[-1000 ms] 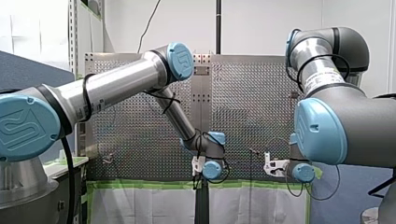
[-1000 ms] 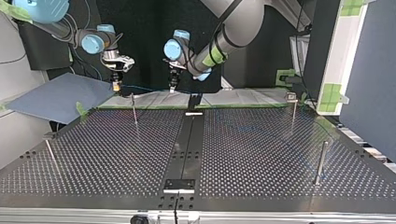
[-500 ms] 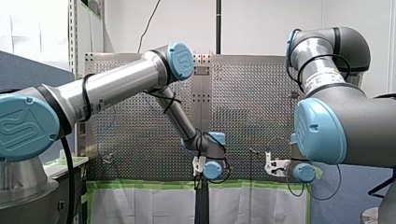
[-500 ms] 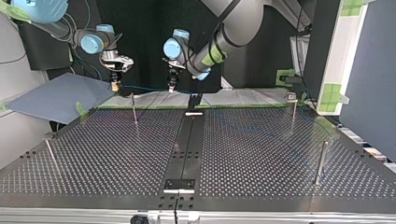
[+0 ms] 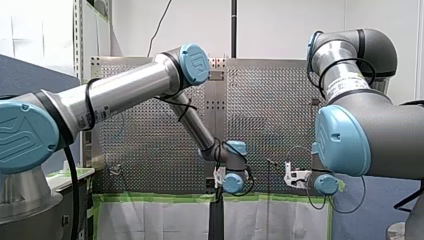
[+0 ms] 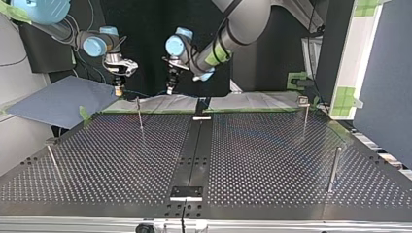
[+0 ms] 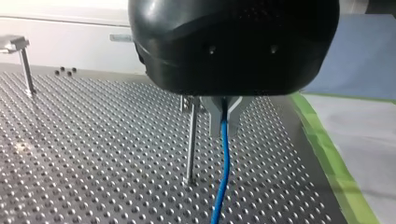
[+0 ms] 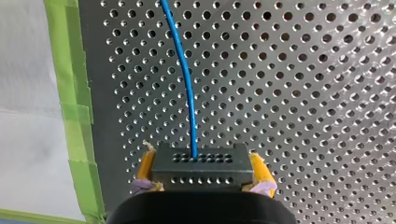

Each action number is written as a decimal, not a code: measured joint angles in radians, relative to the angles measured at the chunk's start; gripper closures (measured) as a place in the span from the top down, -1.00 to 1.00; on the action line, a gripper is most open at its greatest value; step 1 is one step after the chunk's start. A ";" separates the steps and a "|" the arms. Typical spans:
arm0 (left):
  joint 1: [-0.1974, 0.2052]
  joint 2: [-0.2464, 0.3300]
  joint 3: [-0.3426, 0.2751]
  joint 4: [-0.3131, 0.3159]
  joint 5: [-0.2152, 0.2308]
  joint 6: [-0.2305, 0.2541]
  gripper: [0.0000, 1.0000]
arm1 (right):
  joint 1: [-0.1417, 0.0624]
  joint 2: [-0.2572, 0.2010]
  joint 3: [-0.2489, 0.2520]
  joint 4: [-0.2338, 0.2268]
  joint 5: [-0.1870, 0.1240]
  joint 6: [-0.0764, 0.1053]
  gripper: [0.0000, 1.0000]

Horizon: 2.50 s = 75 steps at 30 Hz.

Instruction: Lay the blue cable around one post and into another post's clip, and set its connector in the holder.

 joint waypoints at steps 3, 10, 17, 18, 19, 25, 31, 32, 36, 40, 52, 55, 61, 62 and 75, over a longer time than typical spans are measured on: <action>-0.010 0.000 0.008 0.000 0.001 -0.005 -0.98 | -0.003 0.000 -0.003 -0.001 0.000 0.001 -1.00; -0.034 -0.001 0.021 0.000 -0.002 -0.008 -0.98 | -0.011 0.000 -0.003 -0.002 0.000 0.008 -1.00; -0.048 -0.002 0.025 -0.003 -0.006 -0.010 -0.98 | -0.025 0.000 -0.005 -0.005 0.001 0.018 -1.00; -0.049 -0.002 0.025 -0.003 -0.007 -0.010 -0.98 | -0.027 0.000 -0.006 -0.005 0.001 0.019 -1.00; -0.050 -0.001 0.026 -0.004 -0.007 -0.010 -0.98 | -0.029 0.000 -0.006 -0.005 0.001 0.020 -1.00; -0.054 -0.002 0.036 -0.008 -0.007 -0.011 -0.98 | -0.037 0.000 -0.010 -0.007 0.002 0.024 -1.00; -0.056 -0.002 0.047 -0.010 -0.007 -0.018 -0.98 | -0.038 0.000 -0.016 -0.004 0.001 0.026 -1.00; -0.056 -0.002 0.048 -0.010 -0.007 -0.020 -0.98 | -0.038 0.000 -0.018 -0.004 0.000 0.027 -1.00; -0.057 -0.002 0.053 -0.010 -0.004 -0.028 -0.98 | -0.038 0.000 -0.024 -0.003 0.000 0.029 -1.00; -0.057 -0.003 0.057 -0.009 0.000 -0.036 -0.98 | -0.038 0.000 -0.026 -0.005 0.000 0.031 -1.00; -0.057 -0.015 0.081 -0.021 -0.001 -0.050 -0.98 | -0.043 0.000 -0.034 -0.016 -0.003 0.063 -1.00; -0.057 -0.015 0.088 -0.024 -0.003 -0.053 -0.98 | -0.044 0.000 -0.035 -0.023 -0.006 0.072 -1.00; -0.056 -0.015 0.097 -0.026 -0.004 -0.057 -0.98 | -0.050 0.001 -0.035 -0.035 -0.010 0.088 -1.00; -0.055 -0.015 0.098 -0.026 -0.005 -0.057 -0.98 | -0.052 0.001 -0.036 -0.035 -0.010 0.089 -1.00; -0.050 -0.025 0.105 -0.023 0.001 -0.058 -0.98 | -0.065 0.001 -0.036 -0.033 -0.011 0.095 -1.00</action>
